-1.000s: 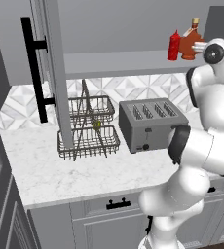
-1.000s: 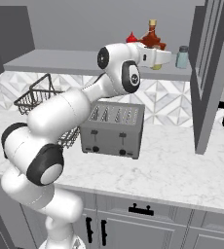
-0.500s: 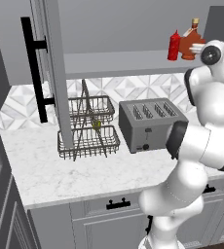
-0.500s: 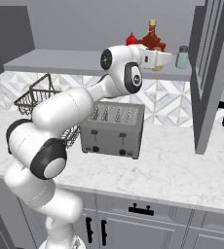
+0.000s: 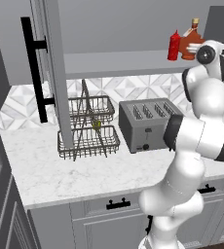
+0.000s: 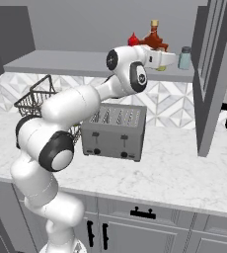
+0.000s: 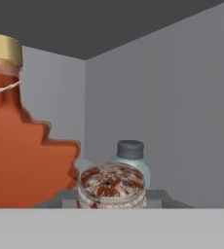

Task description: Put the shaker and condiment bottle from the counter next to their counterparts in the cabinet.

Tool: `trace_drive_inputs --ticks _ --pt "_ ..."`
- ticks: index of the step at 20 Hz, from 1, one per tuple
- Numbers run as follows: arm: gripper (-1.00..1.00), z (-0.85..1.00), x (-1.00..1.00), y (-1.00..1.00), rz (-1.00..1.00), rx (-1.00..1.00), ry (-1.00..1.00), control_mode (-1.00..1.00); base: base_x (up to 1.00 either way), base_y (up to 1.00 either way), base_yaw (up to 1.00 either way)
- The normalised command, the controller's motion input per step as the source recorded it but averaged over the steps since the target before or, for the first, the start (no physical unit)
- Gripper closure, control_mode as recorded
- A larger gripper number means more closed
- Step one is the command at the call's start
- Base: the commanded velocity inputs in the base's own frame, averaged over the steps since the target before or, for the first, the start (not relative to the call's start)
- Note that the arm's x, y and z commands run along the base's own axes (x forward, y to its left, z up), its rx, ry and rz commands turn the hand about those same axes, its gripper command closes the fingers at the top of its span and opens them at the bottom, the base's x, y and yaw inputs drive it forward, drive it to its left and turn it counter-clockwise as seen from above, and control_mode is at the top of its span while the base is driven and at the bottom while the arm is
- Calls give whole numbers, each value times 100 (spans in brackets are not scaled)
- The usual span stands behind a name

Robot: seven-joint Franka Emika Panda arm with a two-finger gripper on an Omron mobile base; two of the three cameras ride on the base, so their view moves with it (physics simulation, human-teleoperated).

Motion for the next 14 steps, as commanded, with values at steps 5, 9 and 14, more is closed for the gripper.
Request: trace_drive_inputs --ticks 5,9,14 --pt "100 0 31 -25 0 0 0 -100 0 0 0" --pt "100 0 36 -46 0 0 0 -100 0 0 0" --pt "100 0 25 -22 0 0 0 -100 0 0 0"
